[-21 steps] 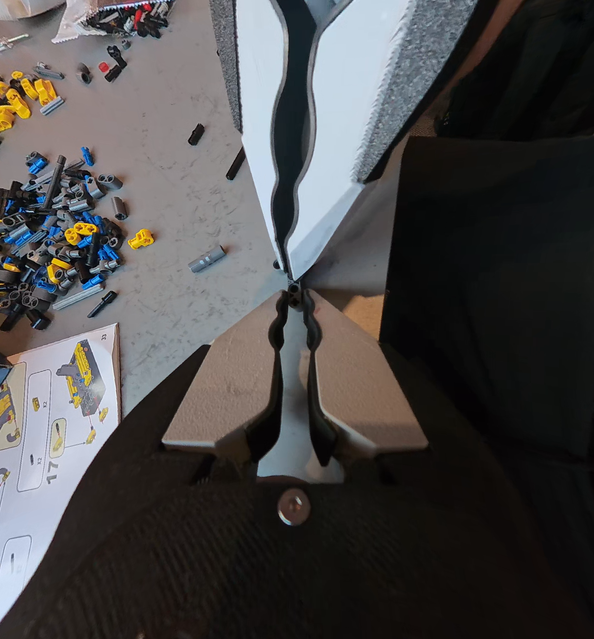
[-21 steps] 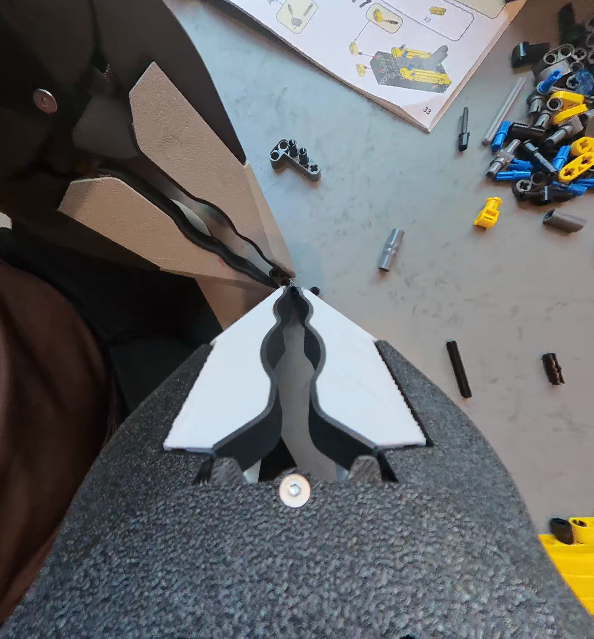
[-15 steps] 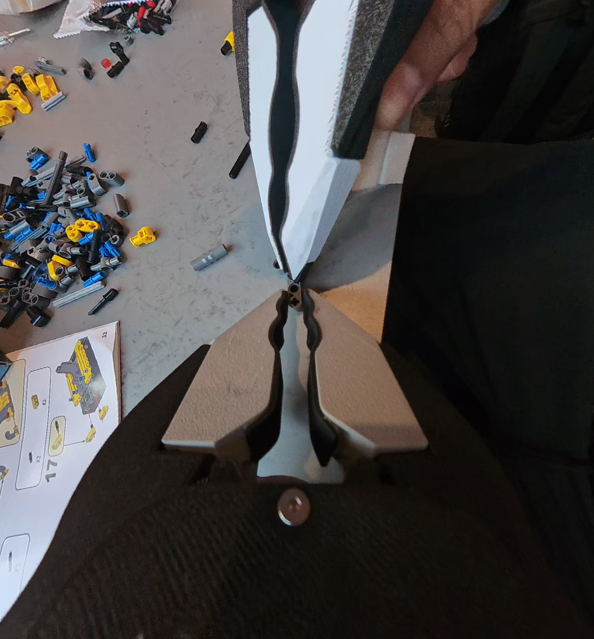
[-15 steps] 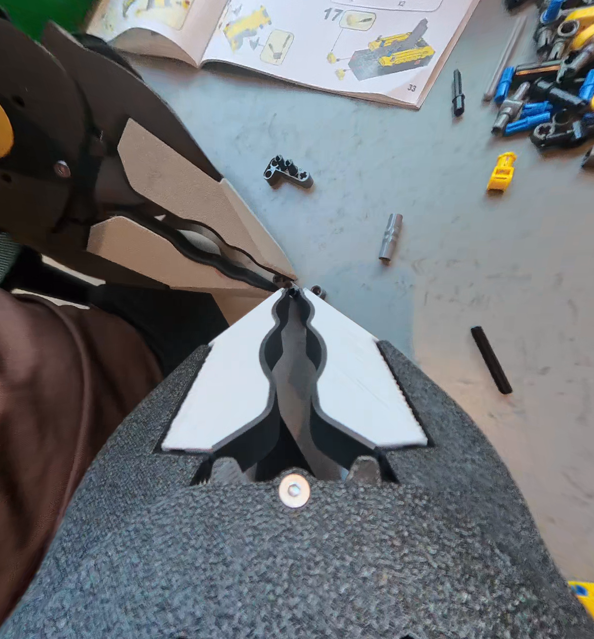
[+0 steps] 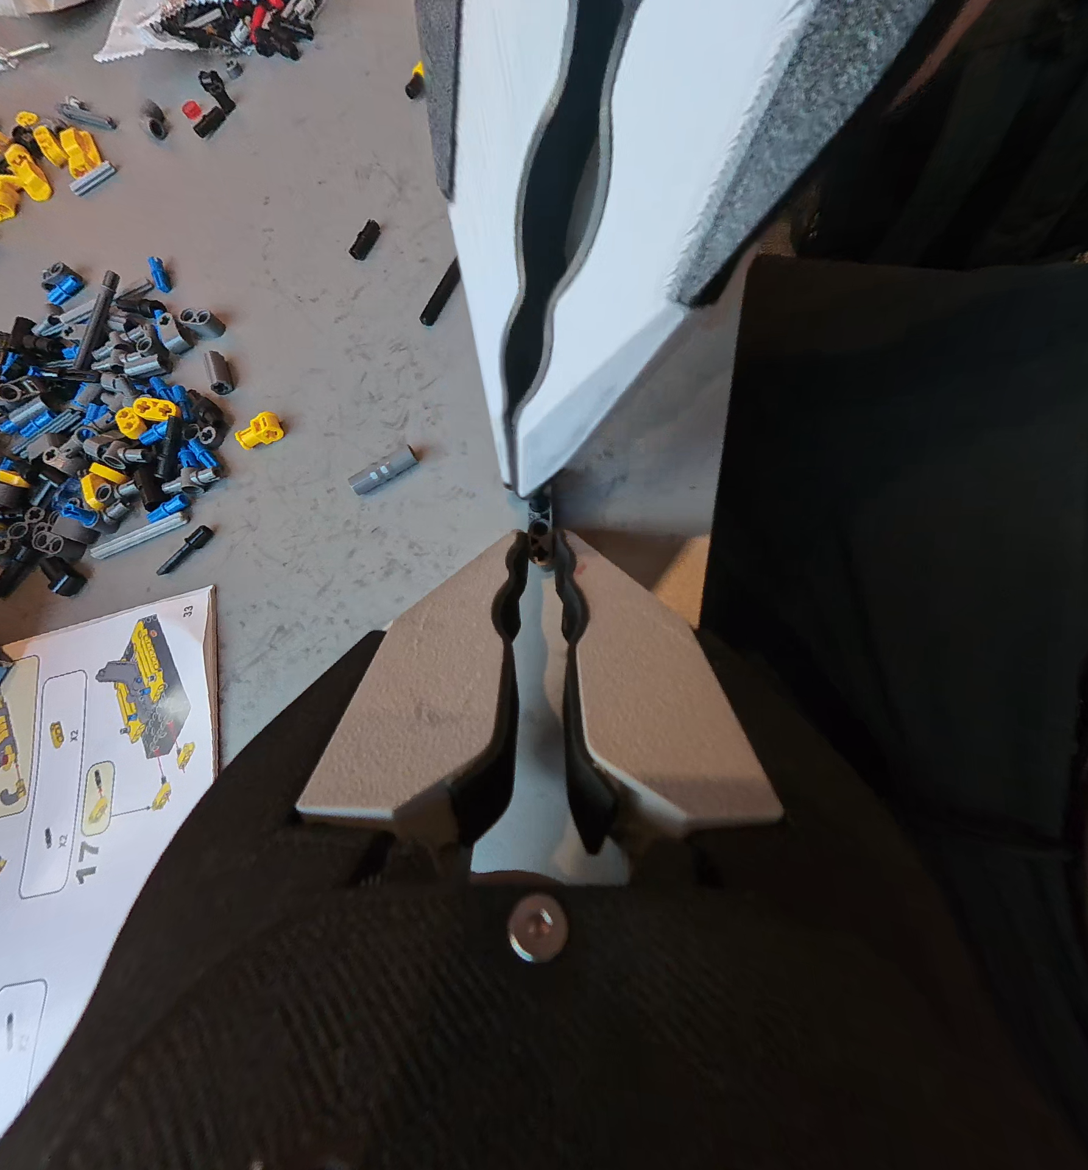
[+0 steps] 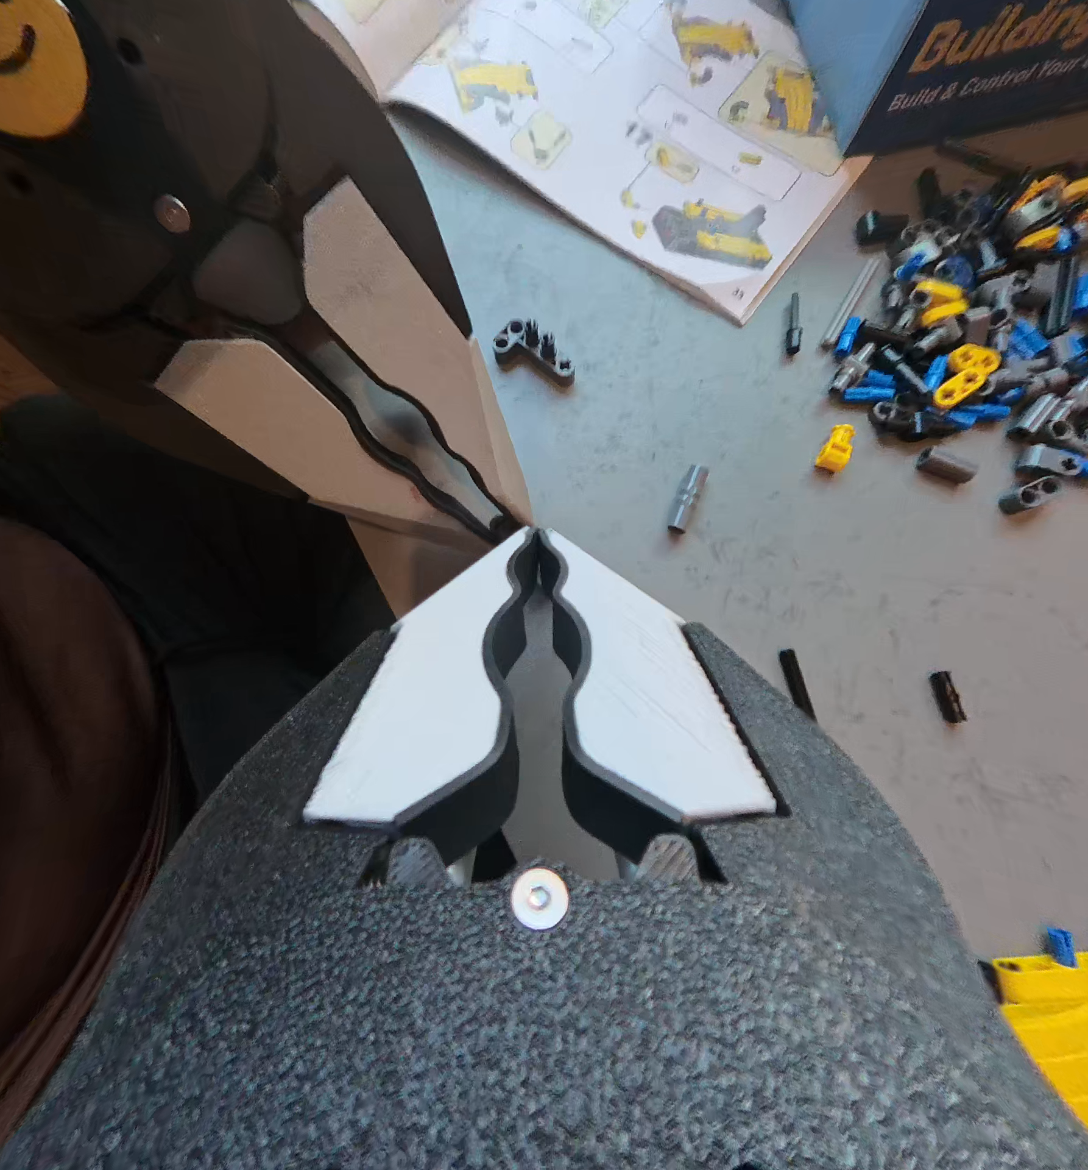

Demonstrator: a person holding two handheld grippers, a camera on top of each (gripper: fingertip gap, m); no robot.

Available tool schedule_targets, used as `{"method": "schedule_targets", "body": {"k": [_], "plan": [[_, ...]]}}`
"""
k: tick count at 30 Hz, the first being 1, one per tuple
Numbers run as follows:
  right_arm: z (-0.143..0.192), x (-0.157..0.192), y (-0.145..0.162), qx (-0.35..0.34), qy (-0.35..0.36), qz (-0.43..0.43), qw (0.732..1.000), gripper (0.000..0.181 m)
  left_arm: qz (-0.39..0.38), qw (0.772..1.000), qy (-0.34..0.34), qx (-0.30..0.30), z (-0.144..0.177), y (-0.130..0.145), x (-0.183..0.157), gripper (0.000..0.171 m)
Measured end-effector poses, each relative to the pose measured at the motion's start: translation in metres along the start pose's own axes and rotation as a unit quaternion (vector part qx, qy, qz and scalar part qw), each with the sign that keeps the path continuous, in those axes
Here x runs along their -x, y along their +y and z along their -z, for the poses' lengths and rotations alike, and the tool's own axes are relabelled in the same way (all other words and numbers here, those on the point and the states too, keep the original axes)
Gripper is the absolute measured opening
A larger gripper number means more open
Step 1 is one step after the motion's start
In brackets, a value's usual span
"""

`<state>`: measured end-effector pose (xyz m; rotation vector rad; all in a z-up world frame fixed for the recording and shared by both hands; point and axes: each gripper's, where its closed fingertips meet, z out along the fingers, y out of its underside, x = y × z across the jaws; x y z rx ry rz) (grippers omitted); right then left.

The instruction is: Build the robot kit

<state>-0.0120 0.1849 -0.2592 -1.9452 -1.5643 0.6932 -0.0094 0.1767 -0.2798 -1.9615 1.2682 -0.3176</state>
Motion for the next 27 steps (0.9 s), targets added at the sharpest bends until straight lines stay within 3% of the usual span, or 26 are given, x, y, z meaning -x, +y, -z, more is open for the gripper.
{"method": "schedule_targets", "body": {"k": [6, 10, 12, 14, 16, 22, 27], "plan": [[-0.001, 0.003, 0.005, 0.012, -0.01, -0.006, 1.0, 0.0, 0.001, 1.0, 0.001, 0.0, 0.0, 0.0, 0.0, 0.005], [0.03, -0.035, -0.009, -0.053, 0.048, -0.051, 0.996, 0.0, -0.002, 1.0, -0.003, 0.0, 0.0, 0.0, 0.0, 0.005], [0.046, -0.063, -0.002, -0.058, 0.083, -0.079, 0.992, 0.005, -0.003, 1.0, -0.01, 0.001, 0.0, 0.0, 0.002, 0.005], [0.056, -0.092, 0.018, -0.022, 0.125, -0.083, 0.988, 0.021, -0.004, 1.0, -0.011, 0.001, 0.0, 0.0, 0.002, 0.005], [0.061, -0.112, 0.032, 0.007, 0.144, -0.073, 0.987, 0.021, 0.0, 1.0, -0.008, 0.001, 0.0, 0.001, 0.002, 0.005], [0.05, -0.133, 0.038, 0.033, 0.106, -0.053, 0.992, 0.02, 0.028, 1.0, -0.001, 0.003, 0.003, 0.004, 0.002, 0.005], [0.035, -0.138, 0.046, 0.096, 0.082, -0.006, 0.992, 0.021, 0.055, 0.998, 0.012, 0.003, 0.007, 0.007, -0.001, 0.004]]}}
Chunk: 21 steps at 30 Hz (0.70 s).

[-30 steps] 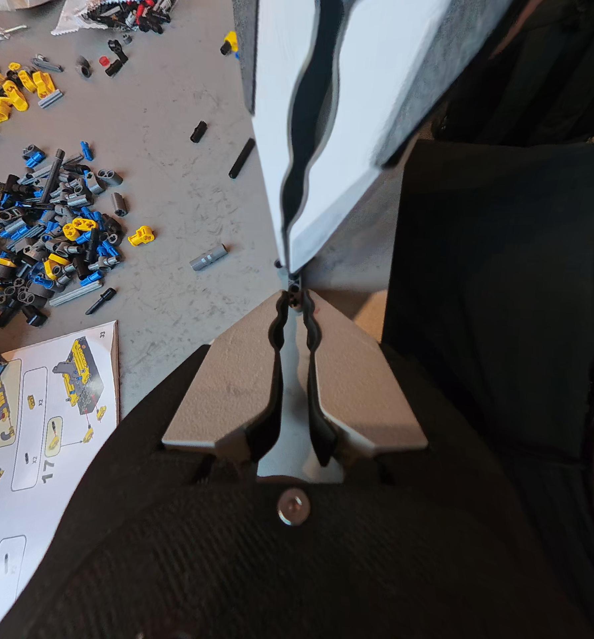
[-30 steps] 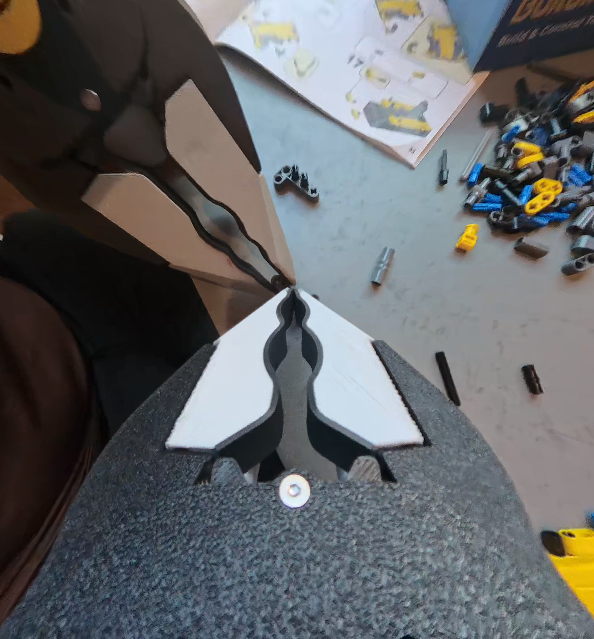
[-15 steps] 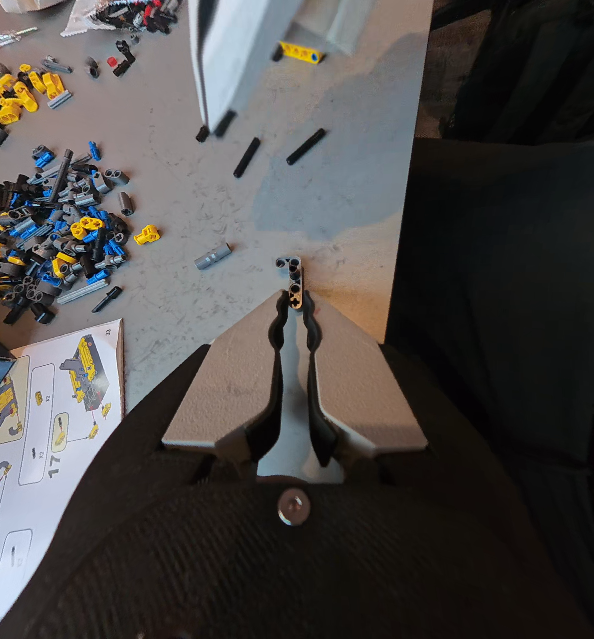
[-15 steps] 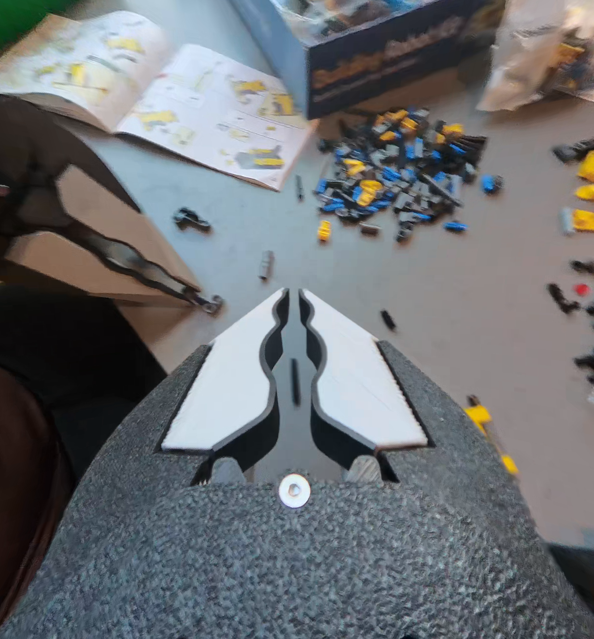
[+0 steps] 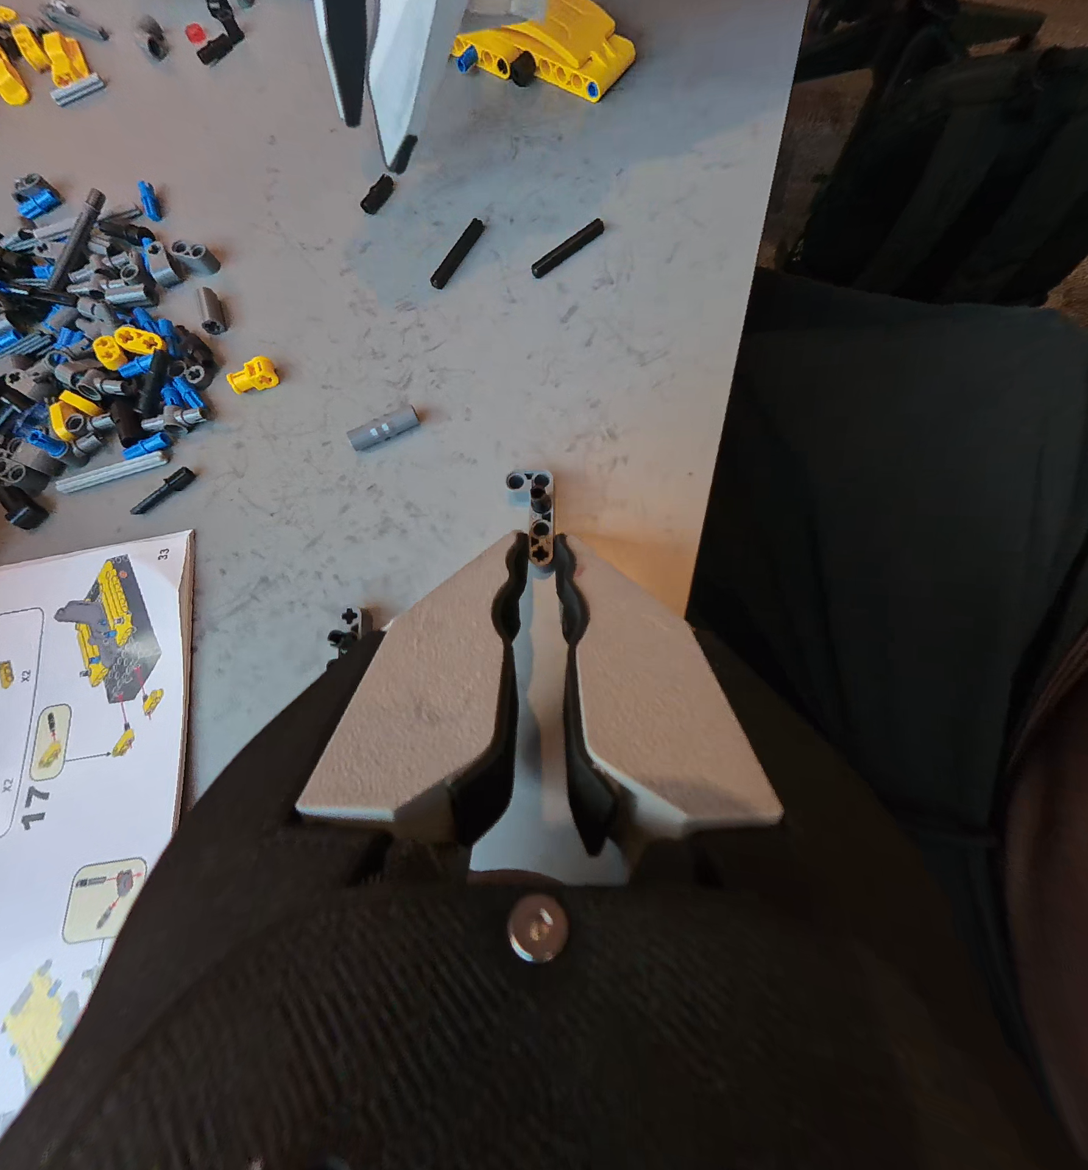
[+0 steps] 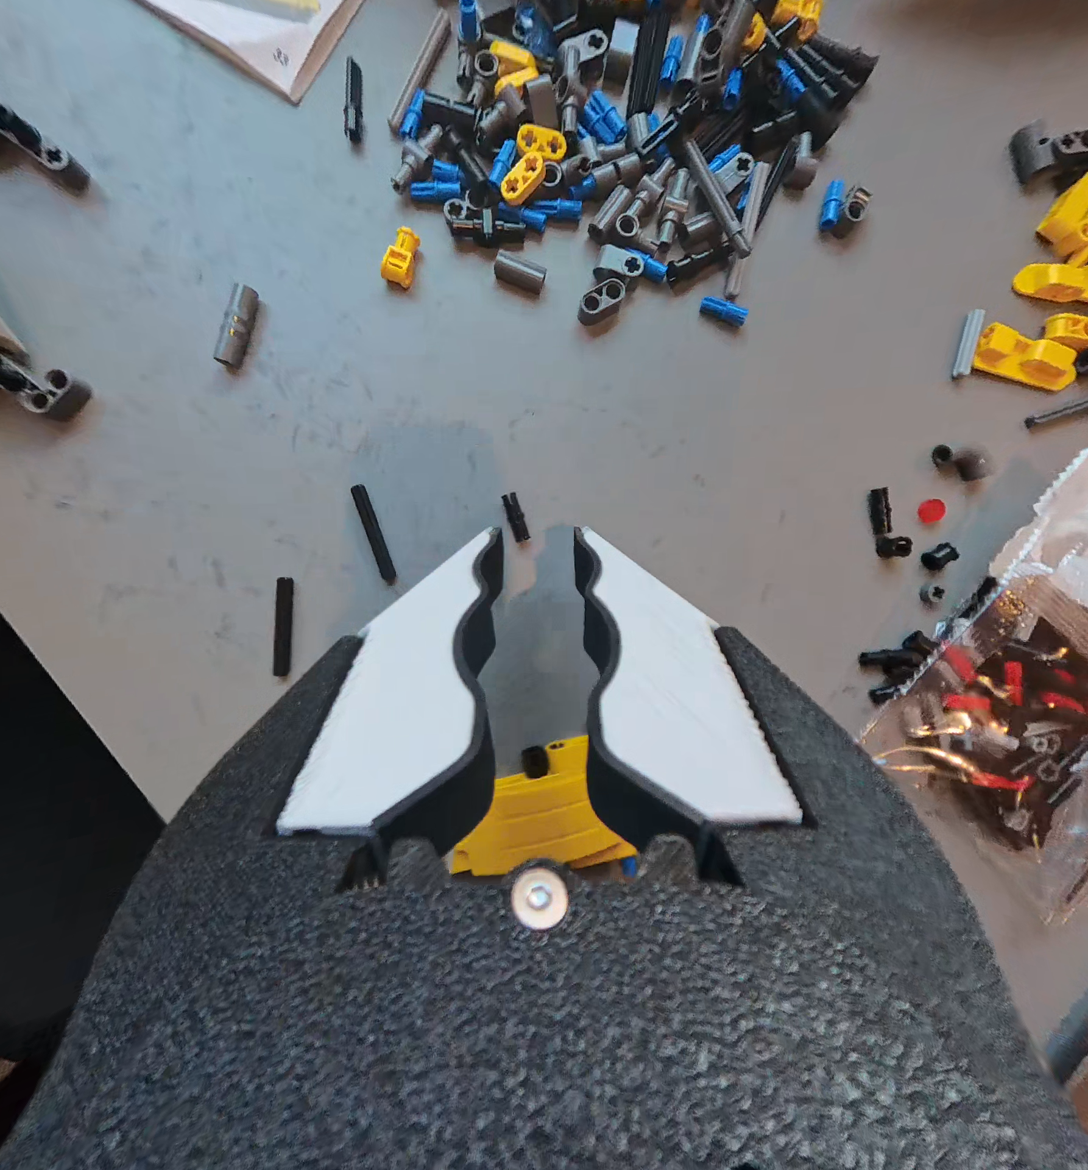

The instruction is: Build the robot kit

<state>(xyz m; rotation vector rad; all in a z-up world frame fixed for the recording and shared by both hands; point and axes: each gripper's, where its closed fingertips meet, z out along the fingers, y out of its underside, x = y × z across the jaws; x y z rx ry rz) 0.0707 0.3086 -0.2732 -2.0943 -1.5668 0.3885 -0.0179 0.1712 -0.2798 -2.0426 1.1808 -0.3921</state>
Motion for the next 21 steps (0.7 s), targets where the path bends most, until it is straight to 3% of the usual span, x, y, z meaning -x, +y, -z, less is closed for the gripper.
{"method": "schedule_targets", "body": {"k": [3, 7, 10, 16, 21], "plan": [[-0.01, 0.002, 0.002, 0.028, -0.017, 0.015, 0.999, 0.02, -0.007, 1.0, -0.007, 0.0, 0.0, 0.0, 0.0, 0.005], [-0.011, 0.005, 0.0, 0.032, -0.025, 0.028, 0.999, 0.003, -0.005, 1.0, -0.005, 0.0, 0.0, 0.0, 0.0, 0.005], [-0.006, 0.013, -0.007, 0.009, -0.022, 0.027, 0.999, 0.003, 0.001, 1.0, 0.004, -0.003, 0.001, 0.0, 0.0, 0.018], [0.011, 0.079, -0.027, -0.056, -0.043, 0.089, 0.994, 0.003, -0.002, 1.0, 0.011, -0.023, 0.006, -0.005, -0.003, 0.027], [0.01, 0.132, -0.034, -0.074, -0.059, 0.141, 0.985, 0.003, 0.02, 0.997, 0.032, -0.063, 0.015, -0.013, -0.002, 0.019]]}}
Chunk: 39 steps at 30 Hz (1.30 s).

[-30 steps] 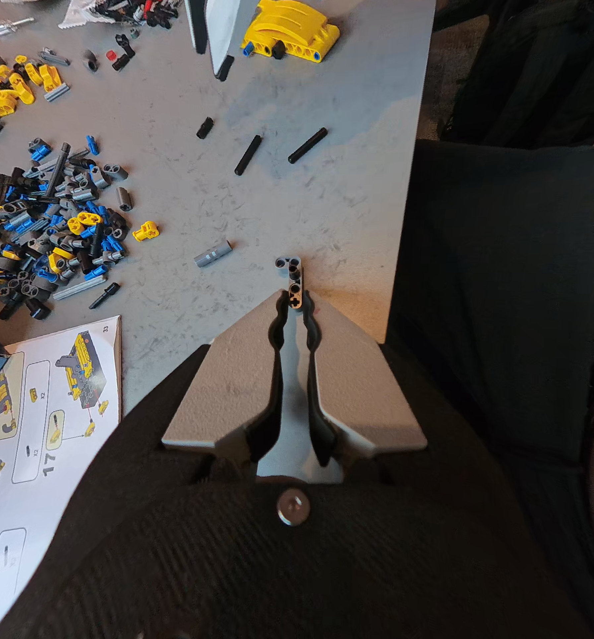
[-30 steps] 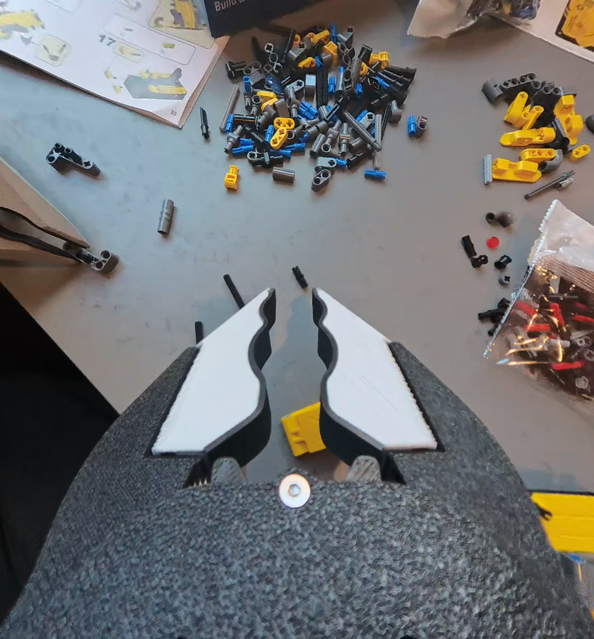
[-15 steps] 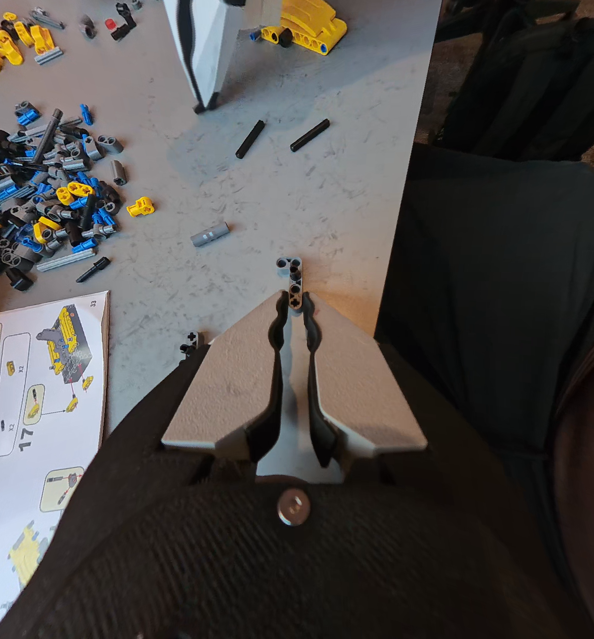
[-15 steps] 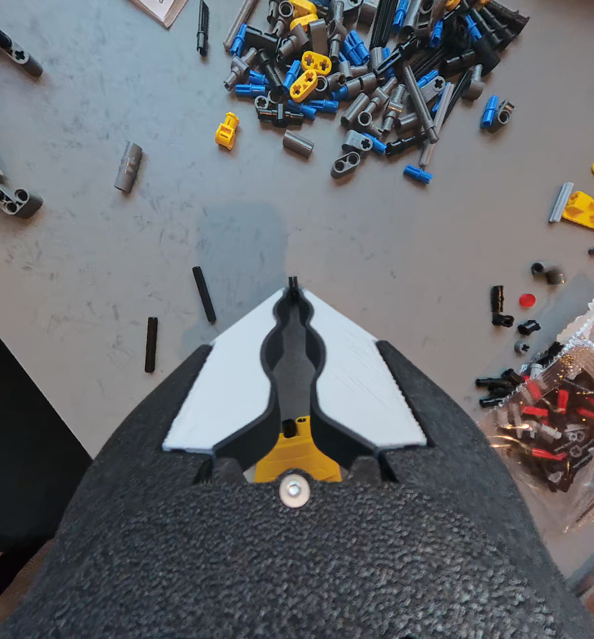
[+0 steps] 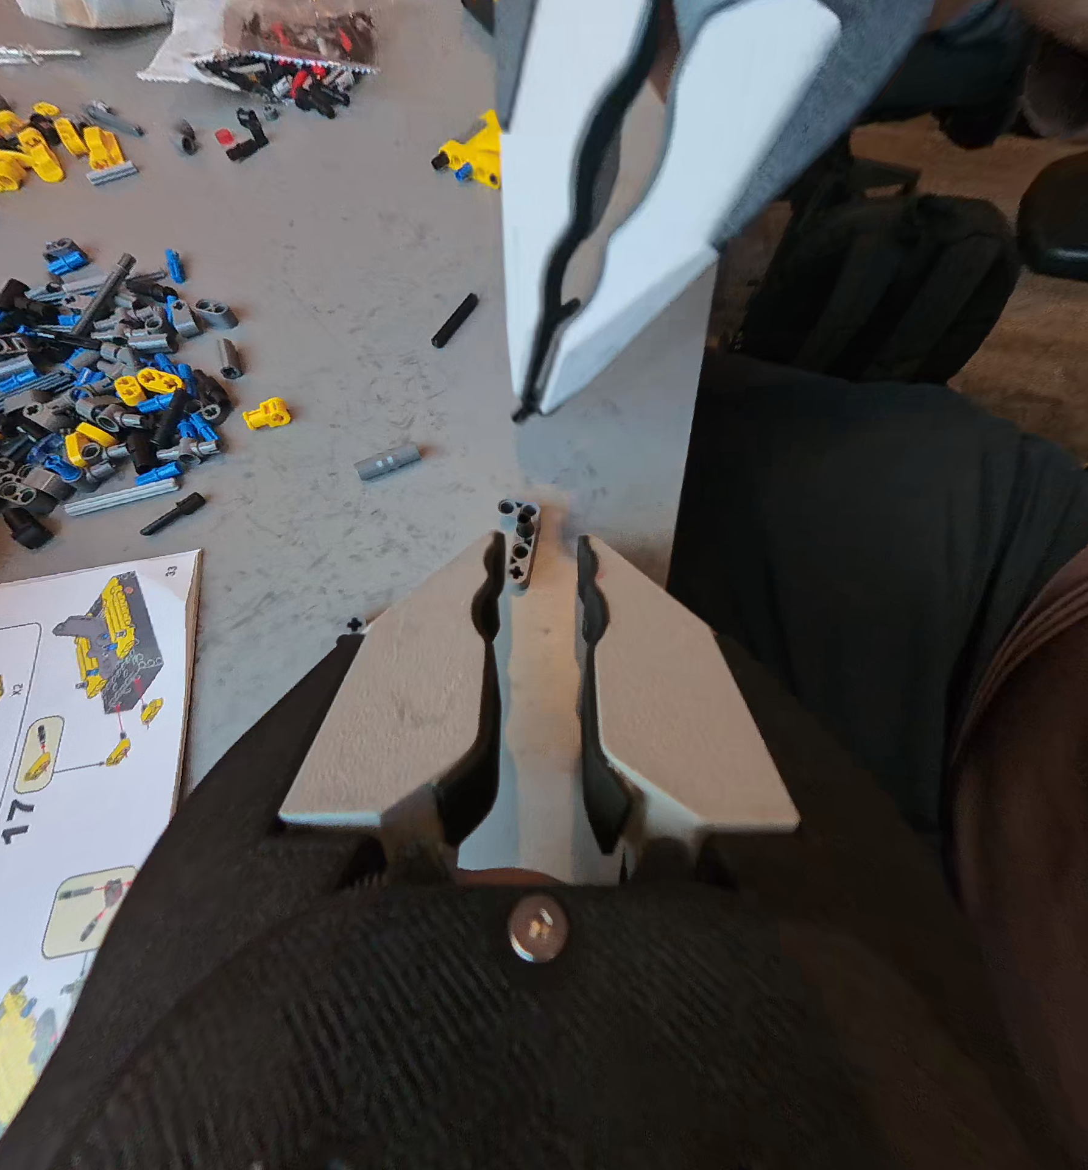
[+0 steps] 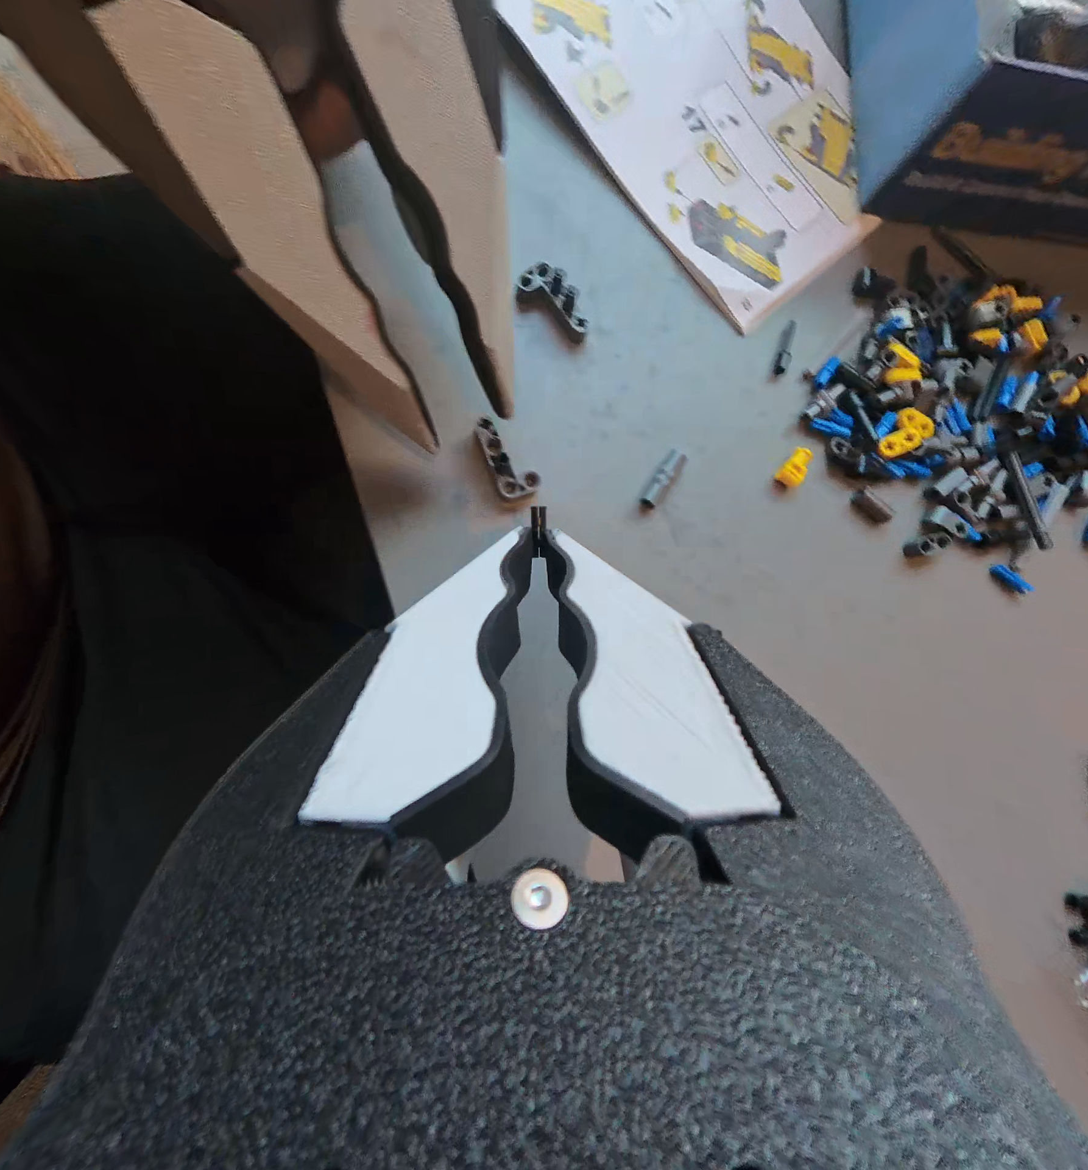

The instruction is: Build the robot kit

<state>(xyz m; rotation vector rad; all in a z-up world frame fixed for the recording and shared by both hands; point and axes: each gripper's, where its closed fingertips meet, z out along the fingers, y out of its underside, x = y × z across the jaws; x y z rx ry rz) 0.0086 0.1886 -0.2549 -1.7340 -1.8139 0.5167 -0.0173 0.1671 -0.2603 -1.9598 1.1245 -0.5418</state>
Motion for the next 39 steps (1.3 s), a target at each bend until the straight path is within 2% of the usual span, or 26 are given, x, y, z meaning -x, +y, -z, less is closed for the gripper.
{"method": "schedule_targets", "body": {"k": [5, 9, 13, 19, 24, 28, 31, 35, 39], "plan": [[-0.004, 0.026, -0.019, -0.012, -0.003, 0.055, 0.998, 0.003, -0.006, 1.0, 0.023, -0.004, 0.001, -0.001, -0.006, 0.013], [-0.007, 0.034, -0.02, 0.003, -0.005, 0.085, 0.996, 0.003, -0.019, 0.999, 0.035, -0.015, 0.003, -0.003, -0.012, 0.007], [-0.008, 0.036, -0.019, 0.008, -0.003, 0.097, 0.995, 0.003, -0.024, 0.998, 0.049, -0.013, 0.003, -0.003, -0.016, 0.002], [-0.009, 0.04, -0.02, 0.007, -0.011, 0.098, 0.995, 0.003, -0.034, 0.997, 0.067, -0.009, 0.003, -0.001, -0.023, 0.005], [-0.01, 0.041, -0.021, 0.006, -0.019, 0.098, 0.995, 0.003, -0.039, 0.997, 0.062, -0.005, 0.002, 0.0, -0.022, 0.002], [-0.007, 0.041, -0.024, -0.034, -0.047, 0.039, 0.998, 0.004, -0.045, 0.997, 0.058, -0.018, 0.004, -0.003, -0.023, 0.001], [0.0, 0.039, -0.031, -0.098, -0.097, -0.063, 0.989, 0.004, -0.044, 0.997, 0.055, -0.04, 0.009, -0.009, -0.022, 0.001], [0.019, 0.036, -0.043, -0.198, -0.159, -0.17, 0.952, 0.004, -0.04, 0.991, 0.061, -0.113, 0.02, -0.028, -0.024, 0.001], [0.038, 0.037, -0.054, -0.267, -0.201, -0.218, 0.917, 0.004, -0.055, 0.979, 0.056, -0.186, 0.031, -0.046, -0.029, 0.001]]}}
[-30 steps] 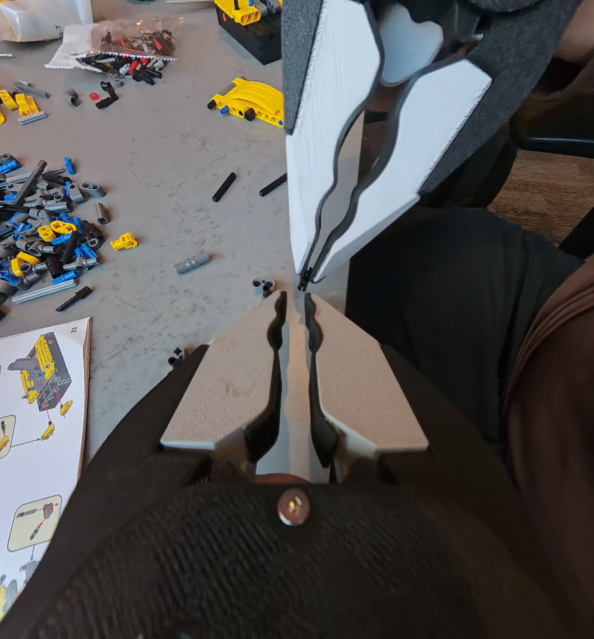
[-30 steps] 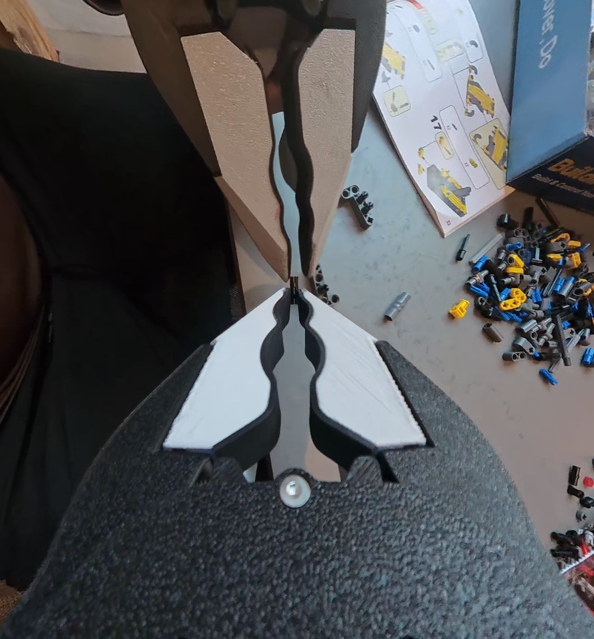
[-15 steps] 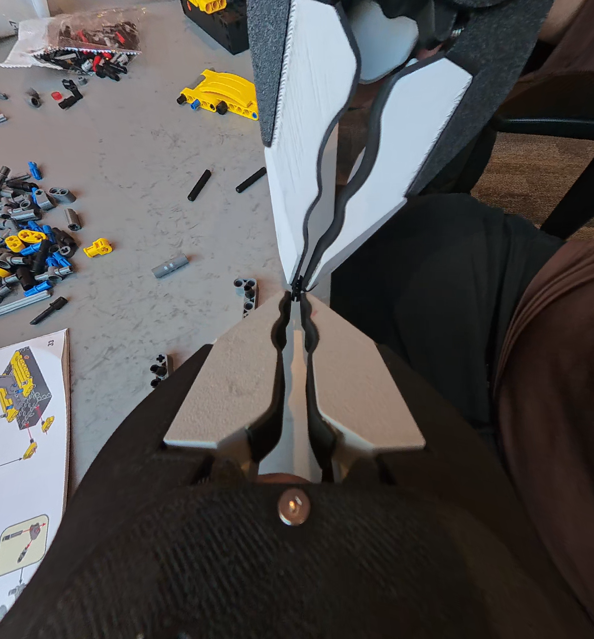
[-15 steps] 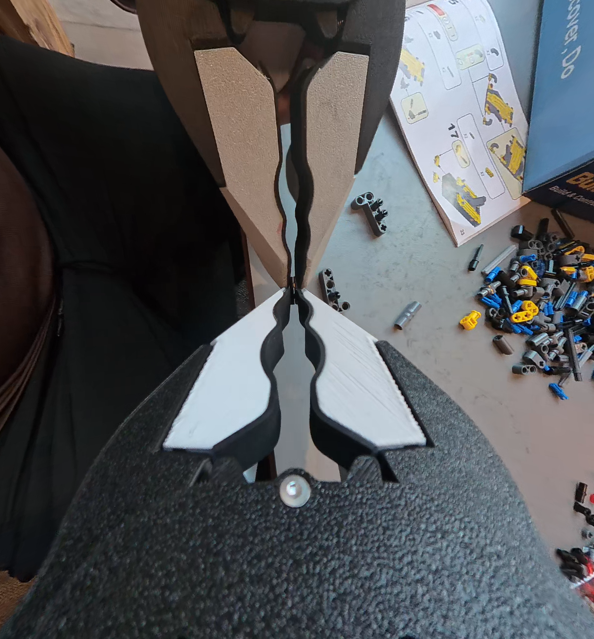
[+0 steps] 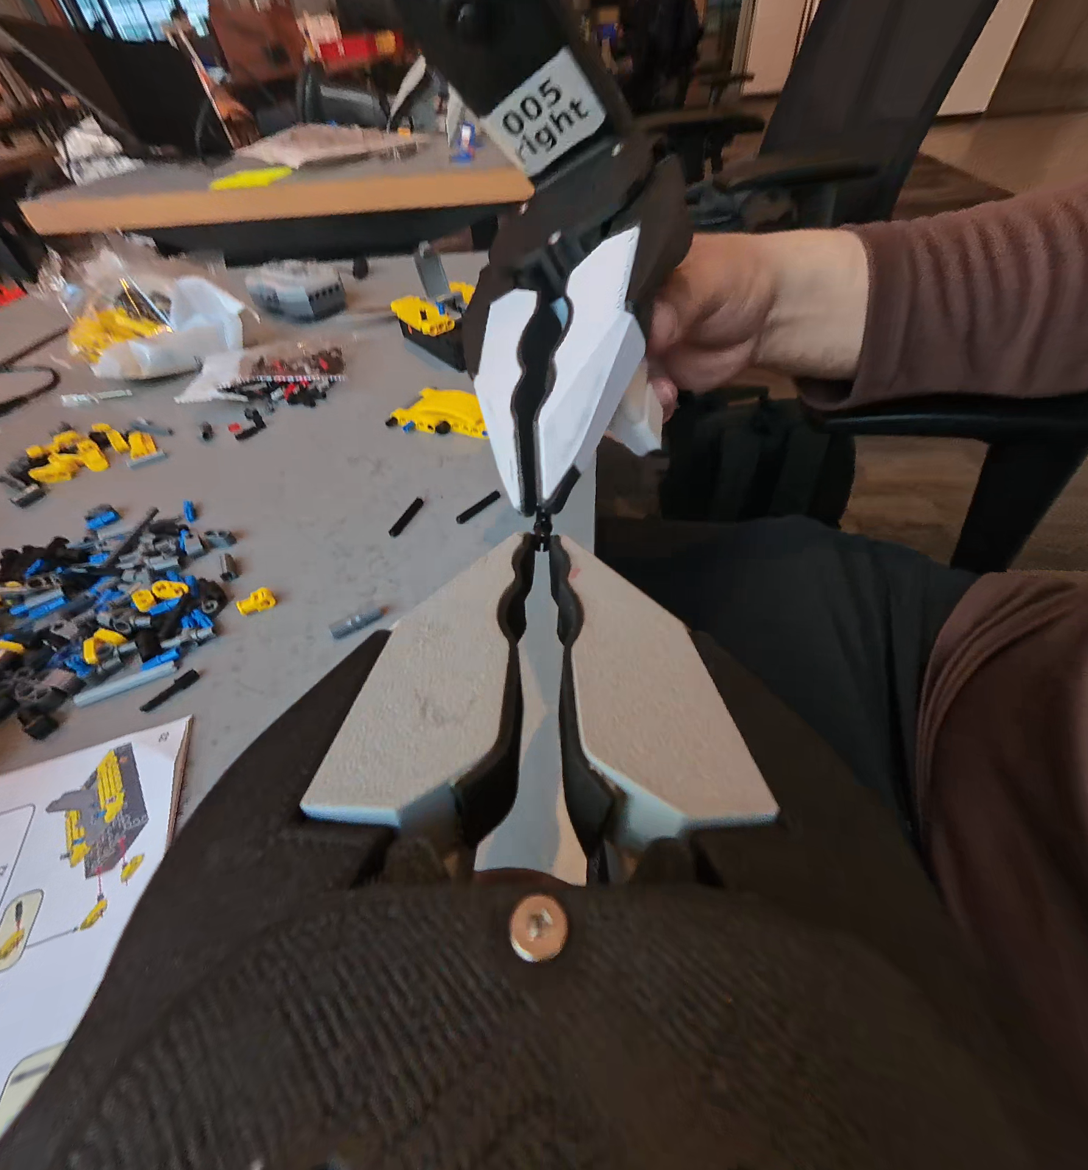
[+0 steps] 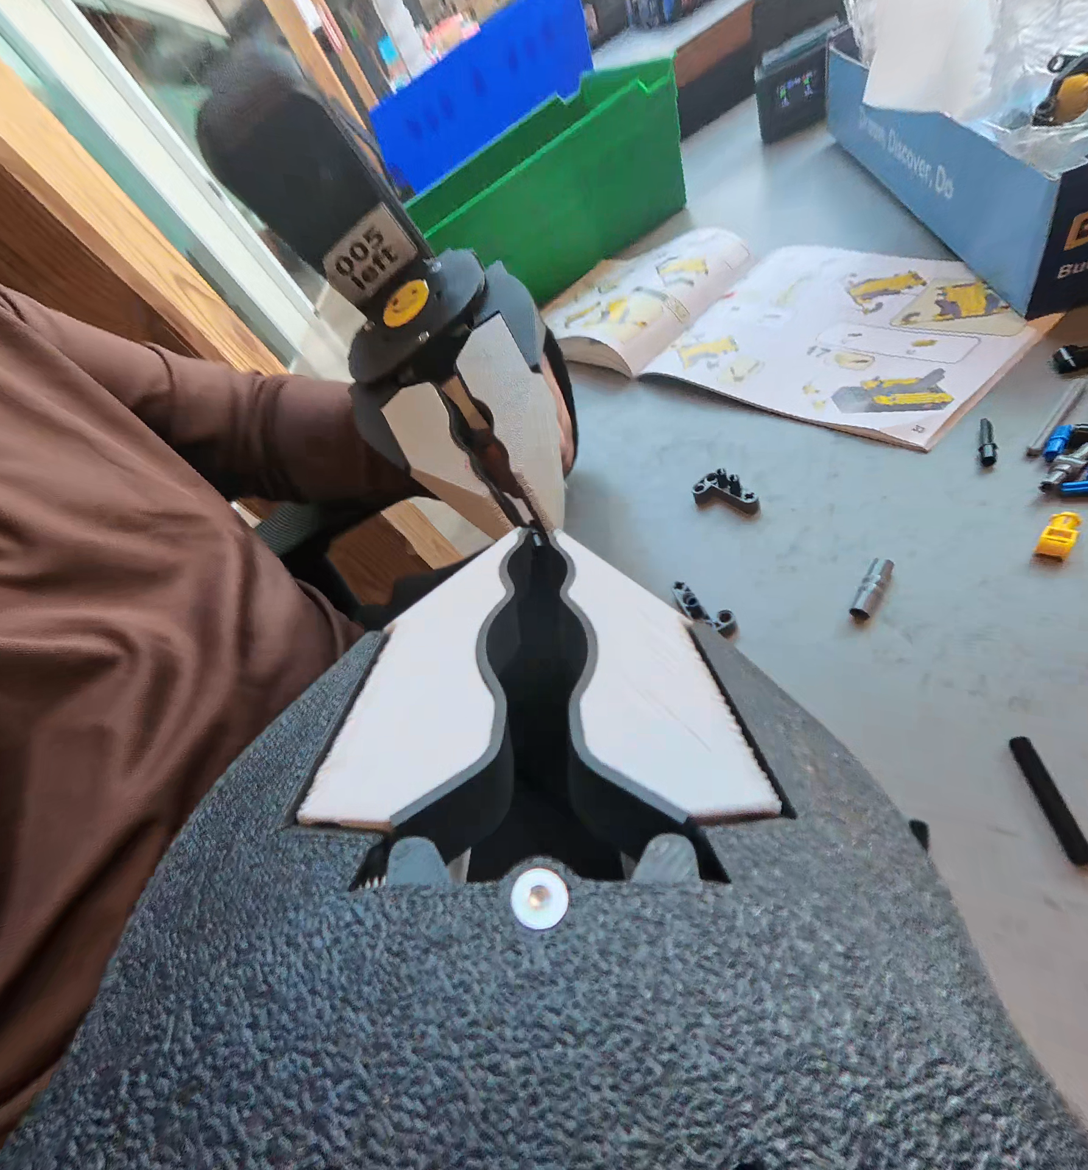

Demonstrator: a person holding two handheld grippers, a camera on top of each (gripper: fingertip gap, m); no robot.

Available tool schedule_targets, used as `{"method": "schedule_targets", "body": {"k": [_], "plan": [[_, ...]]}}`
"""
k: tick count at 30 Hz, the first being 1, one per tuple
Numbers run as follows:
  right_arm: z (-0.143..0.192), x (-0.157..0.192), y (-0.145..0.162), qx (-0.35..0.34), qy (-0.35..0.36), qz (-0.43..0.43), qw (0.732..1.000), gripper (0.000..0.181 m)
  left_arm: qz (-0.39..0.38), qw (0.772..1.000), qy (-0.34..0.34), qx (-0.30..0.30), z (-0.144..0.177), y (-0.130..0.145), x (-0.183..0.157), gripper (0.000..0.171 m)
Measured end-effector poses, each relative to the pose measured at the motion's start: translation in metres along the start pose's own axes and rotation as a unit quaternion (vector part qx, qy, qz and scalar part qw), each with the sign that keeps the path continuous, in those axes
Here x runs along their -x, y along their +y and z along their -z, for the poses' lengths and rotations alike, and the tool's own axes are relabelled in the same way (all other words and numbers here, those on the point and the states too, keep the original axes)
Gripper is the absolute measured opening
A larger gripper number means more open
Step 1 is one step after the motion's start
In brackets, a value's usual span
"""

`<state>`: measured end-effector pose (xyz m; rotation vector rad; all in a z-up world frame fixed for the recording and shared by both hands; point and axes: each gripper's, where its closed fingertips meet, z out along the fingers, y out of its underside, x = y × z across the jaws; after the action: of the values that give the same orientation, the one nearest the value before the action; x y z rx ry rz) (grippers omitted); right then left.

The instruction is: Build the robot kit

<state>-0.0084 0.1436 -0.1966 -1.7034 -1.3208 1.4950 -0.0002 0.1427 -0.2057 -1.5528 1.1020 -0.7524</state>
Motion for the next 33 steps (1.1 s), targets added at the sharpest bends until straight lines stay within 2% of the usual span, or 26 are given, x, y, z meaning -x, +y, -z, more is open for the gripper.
{"method": "schedule_targets", "body": {"k": [10, 18, 33], "plan": [[0.007, 0.002, -0.001, -0.024, -0.006, -0.011, 1.0, 0.009, -0.035, 0.997, -0.039, -0.063, 0.003, -0.018, 0.0, 0.001], [0.003, 0.013, -0.006, -0.04, -0.032, -0.008, 0.999, 0.005, -0.037, 0.997, -0.037, -0.064, 0.003, -0.018, -0.001, 0.001], [0.003, 0.007, -0.008, -0.062, -0.04, -0.031, 0.997, 0.004, -0.031, 0.997, -0.053, -0.053, 0.001, -0.016, 0.004, 0.001]]}}
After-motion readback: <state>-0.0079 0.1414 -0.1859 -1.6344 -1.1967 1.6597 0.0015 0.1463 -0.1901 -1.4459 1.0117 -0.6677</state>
